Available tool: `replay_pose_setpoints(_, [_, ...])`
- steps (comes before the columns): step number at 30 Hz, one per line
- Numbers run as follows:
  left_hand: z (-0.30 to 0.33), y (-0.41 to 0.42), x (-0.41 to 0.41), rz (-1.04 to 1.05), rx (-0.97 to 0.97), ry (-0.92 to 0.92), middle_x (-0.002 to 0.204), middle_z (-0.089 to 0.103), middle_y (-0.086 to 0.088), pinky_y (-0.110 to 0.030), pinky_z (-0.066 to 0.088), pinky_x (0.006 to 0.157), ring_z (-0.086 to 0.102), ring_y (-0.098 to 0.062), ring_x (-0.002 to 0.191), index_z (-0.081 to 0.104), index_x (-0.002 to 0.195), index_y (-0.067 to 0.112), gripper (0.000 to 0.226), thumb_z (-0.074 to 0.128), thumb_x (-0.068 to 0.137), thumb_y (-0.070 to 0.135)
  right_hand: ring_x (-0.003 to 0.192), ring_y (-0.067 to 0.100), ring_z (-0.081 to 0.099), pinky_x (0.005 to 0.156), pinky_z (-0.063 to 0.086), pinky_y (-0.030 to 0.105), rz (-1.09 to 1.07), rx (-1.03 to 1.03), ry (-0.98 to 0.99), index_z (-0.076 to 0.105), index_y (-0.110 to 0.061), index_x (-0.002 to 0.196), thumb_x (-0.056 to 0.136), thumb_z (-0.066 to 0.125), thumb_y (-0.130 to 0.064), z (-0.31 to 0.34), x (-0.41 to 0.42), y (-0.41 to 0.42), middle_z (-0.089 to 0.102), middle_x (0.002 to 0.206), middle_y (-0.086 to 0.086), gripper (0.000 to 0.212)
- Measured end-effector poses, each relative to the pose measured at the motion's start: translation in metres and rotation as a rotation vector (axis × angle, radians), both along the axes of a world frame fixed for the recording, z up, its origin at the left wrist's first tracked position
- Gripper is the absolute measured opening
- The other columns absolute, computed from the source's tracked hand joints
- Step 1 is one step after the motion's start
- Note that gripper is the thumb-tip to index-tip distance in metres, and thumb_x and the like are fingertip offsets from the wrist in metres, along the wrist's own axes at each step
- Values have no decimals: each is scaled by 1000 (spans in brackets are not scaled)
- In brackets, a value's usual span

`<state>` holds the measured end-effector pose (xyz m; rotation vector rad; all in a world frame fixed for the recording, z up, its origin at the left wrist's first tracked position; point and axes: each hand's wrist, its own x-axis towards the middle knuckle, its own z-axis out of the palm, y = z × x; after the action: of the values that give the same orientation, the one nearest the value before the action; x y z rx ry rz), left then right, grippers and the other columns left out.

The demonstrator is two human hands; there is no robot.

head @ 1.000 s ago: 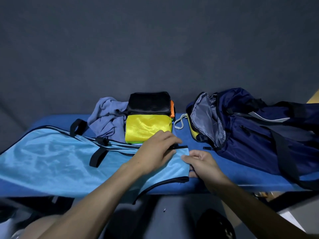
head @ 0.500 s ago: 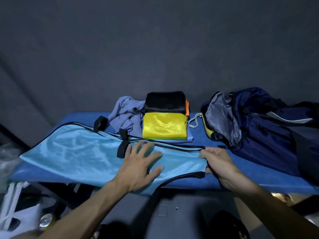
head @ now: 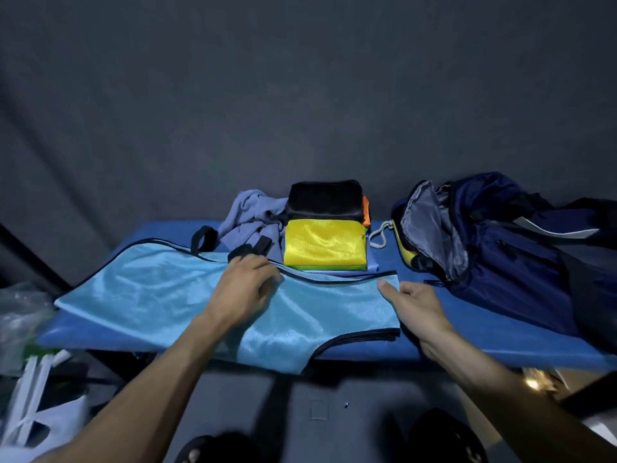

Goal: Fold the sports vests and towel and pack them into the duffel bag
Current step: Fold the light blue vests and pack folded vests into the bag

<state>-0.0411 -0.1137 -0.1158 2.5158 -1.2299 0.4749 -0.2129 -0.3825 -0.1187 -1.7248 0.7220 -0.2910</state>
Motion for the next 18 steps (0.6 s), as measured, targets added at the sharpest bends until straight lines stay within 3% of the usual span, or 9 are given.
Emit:
replay_pose_setpoints(3, [7, 0, 18, -38, 32, -56, 77, 63, 4, -30, 37, 66, 54, -22, 75, 68, 75, 18, 14, 65, 79, 4, 62, 21, 34, 64, 27, 34, -5, 9, 18, 43, -17, 70, 93, 71, -42, -1, 3, -2, 33, 67, 8, 44])
replay_pose_setpoints(5, [9, -1, 27, -39, 75, -17, 79, 63, 3, -29, 37, 62, 51, -22, 78, 68, 76, 15, 24, 69, 71, -8, 61, 20, 39, 63, 30, 33, -5, 16, 42, 48, -17, 73, 91, 71, -44, -2, 4, -4, 39, 66, 7, 40])
replay_pose_setpoints(9, [16, -3, 38, -152, 126, -20, 86, 57, 4, -33, 41, 66, 43, -21, 84, 68, 83, 19, 27, 66, 73, -6, 61, 19, 32, 62, 29, 32, -3, -3, 45, 36, -19, 69, 94, 70, -36, -4, 4, -6, 27, 66, 6, 46])
replay_pose_setpoints(13, [17, -2, 41, -212, 233, -97, 98, 52, 6, -32, 33, 73, 41, -21, 90, 66, 98, 28, 29, 62, 79, 6, 61, 20, 41, 51, 42, 31, 14, -15, 61, 49, -16, 74, 94, 69, -36, -5, 5, -9, 35, 69, 7, 35])
replay_pose_setpoints(16, [20, -3, 40, -110, 157, -224, 100, 55, 2, -36, 34, 78, 48, -28, 95, 66, 98, 25, 22, 60, 81, 13, 69, 23, 53, 65, 61, 44, 20, 46, 92, 62, -12, 85, 92, 71, -38, -11, 5, -13, 47, 75, 9, 28])
replay_pose_setpoints(18, [23, -4, 41, -10, 110, -308, 104, 58, -3, -40, 32, 86, 50, -33, 104, 68, 101, 22, 32, 62, 73, 8, 72, 25, 59, 75, 62, 55, 19, 88, 106, 64, -3, 86, 91, 73, -35, -12, 5, -15, 55, 77, 11, 33])
